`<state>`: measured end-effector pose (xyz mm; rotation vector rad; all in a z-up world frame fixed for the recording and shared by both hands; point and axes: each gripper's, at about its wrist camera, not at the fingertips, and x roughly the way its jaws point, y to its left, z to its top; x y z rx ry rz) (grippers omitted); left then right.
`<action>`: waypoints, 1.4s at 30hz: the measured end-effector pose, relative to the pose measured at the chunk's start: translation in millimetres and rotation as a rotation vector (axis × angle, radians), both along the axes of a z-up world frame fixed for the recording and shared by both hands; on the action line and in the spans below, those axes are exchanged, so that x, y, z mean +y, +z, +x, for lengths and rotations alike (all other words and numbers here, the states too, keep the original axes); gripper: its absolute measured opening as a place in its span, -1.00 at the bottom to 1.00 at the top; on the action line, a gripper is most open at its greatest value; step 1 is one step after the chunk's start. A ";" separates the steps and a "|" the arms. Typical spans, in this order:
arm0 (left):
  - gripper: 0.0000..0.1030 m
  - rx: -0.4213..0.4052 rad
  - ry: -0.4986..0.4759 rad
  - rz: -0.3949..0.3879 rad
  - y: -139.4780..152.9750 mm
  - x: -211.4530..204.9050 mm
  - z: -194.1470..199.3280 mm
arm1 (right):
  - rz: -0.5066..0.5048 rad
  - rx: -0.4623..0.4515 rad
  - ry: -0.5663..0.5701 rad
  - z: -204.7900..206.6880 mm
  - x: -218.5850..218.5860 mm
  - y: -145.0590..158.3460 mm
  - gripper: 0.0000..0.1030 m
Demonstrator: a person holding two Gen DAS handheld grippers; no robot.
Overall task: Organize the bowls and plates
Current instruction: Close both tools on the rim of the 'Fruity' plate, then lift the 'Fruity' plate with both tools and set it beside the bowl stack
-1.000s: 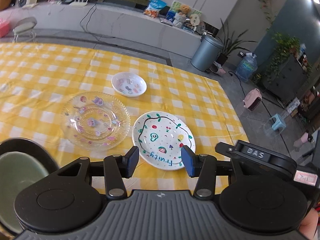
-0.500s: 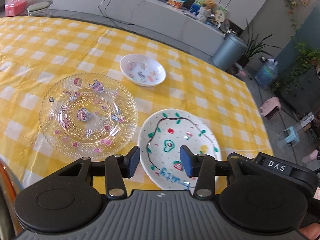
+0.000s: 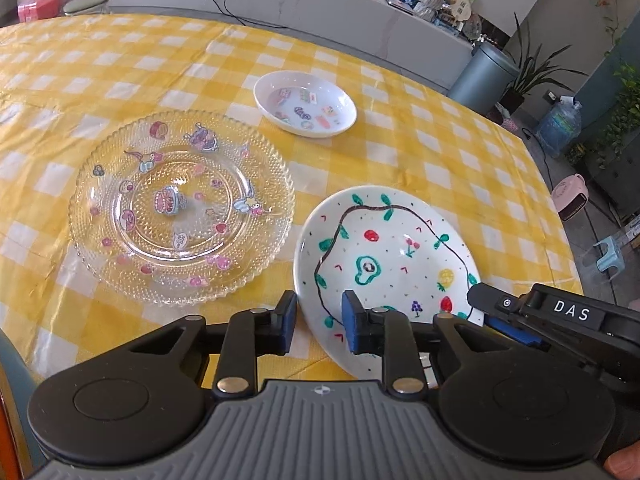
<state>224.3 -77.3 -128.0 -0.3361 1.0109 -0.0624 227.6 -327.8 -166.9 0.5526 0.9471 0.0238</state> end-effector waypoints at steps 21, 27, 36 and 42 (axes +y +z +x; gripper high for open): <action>-0.52 -0.017 -0.064 0.029 -1.6 -11.0 13.4 | 0.097 0.040 -0.053 -3.9 -18.5 -3.1 -0.68; -0.61 -0.027 -0.069 0.036 -2.1 -12.7 15.4 | 0.076 0.036 -0.039 -3.4 -16.0 -2.7 -0.78; -0.69 -0.052 -0.075 0.032 10.5 -9.8 9.8 | 0.106 0.036 -0.060 -7.7 -22.0 1.0 -0.89; -0.69 -0.060 -0.082 0.022 20.8 -7.3 -0.1 | 0.137 0.041 -0.072 -16.6 -27.4 5.6 -0.89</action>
